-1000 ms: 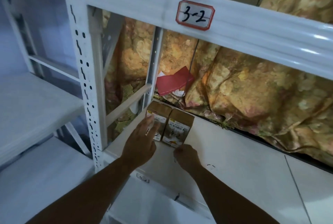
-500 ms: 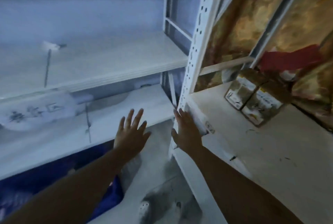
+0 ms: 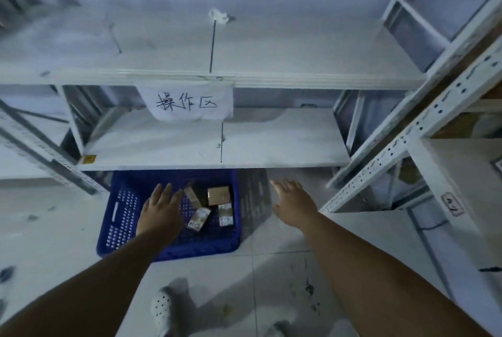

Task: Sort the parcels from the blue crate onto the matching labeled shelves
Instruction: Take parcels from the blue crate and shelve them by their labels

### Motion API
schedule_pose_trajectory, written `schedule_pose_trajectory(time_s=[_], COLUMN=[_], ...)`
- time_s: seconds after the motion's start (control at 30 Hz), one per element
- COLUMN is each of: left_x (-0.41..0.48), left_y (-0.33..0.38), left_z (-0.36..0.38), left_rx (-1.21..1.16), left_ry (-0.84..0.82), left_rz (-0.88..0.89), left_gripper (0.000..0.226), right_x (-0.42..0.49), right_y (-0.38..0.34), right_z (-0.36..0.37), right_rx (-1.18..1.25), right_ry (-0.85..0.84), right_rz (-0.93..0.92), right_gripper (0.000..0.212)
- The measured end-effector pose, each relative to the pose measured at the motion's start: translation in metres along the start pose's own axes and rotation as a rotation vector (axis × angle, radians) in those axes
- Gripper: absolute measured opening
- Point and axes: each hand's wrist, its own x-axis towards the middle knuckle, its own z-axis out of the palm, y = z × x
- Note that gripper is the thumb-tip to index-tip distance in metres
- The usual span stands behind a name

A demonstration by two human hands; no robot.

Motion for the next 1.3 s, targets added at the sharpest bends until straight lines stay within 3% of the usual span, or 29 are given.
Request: schedule_pose_trajectory(time_s=[0.33, 0.57, 0.7, 0.87, 1.03, 1.3], left_x=[0.098, 0.159, 0.190, 0.253, 0.300, 0.362], left_y=[-0.120, -0.189, -0.198, -0.185, -0.178, -0.161], left_z=[0.061, 0.147, 0.208, 0.288, 0.359, 0.440], left_rx=[-0.168, -0.389, -0.410, -0.467, -0.483, -0.574], left_ry=[-0.214, -0.366, -0.353, -0.329, -0.361, -0.447], left_rz=[0.053, -0.231, -0.245, -0.178, -0.143, -0.393], left_gripper=[0.072, 0.052, 0.052, 0.053, 0.058, 0.063], right_x=[0.101, 0.157, 0.204, 0.279, 0.345, 0.437], right_y=[-0.132, -0.165, -0.150, -0.127, -0.100, -0.049], right_z=[0.105, 0.216, 0.273, 0.341, 0.396, 0.457], right_rx=[0.148, 0.230, 0.164, -0.004, 0.010, -0.383], right_ry=[-0.137, -0.322, -0.449, -0.286, -0.260, -0.161], right_rz=[0.275, 0.378, 0.349, 0.272, 0.274, 0.032], right_gripper=[0.065, 0.083, 0.096, 0.087, 0.084, 0.090])
